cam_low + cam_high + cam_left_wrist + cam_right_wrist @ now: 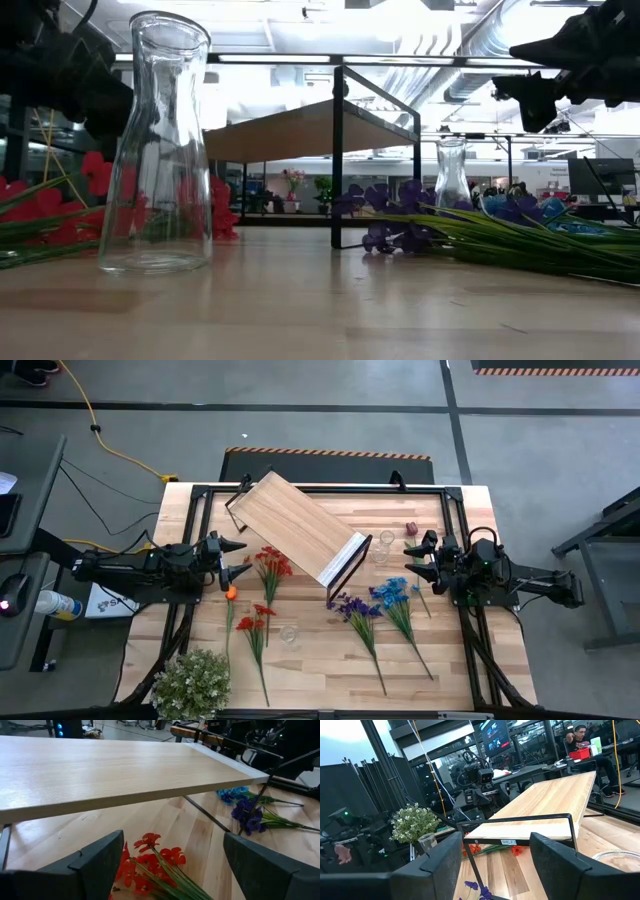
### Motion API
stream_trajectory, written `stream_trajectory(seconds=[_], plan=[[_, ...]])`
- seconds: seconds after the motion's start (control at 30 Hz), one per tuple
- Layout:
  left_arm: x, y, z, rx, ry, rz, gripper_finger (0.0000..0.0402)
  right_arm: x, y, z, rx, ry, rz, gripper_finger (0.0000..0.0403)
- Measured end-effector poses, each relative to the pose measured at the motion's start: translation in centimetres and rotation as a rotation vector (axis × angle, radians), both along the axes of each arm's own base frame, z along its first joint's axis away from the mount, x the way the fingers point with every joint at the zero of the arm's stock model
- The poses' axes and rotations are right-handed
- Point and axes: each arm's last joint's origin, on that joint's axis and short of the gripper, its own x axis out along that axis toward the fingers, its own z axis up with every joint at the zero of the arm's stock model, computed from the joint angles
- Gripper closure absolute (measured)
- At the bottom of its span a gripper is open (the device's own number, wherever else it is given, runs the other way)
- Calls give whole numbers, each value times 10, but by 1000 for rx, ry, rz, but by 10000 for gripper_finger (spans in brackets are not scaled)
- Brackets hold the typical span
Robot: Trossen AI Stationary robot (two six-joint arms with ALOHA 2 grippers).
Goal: Pick and place flowers into a vace then onto a shelf
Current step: Put the dark red flower into the top transparent vase
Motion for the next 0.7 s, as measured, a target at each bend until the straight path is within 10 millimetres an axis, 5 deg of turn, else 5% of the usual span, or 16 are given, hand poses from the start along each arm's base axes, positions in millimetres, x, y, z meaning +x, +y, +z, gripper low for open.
stream_trajectory(seconds=[0.33,0.7], plan=[[0,0,0,0,-1,0,25,0,0,3,26,-33,4,174],[0,0,0,-2,-2,-1,25,-11,2,34,14,-365,20,175]])
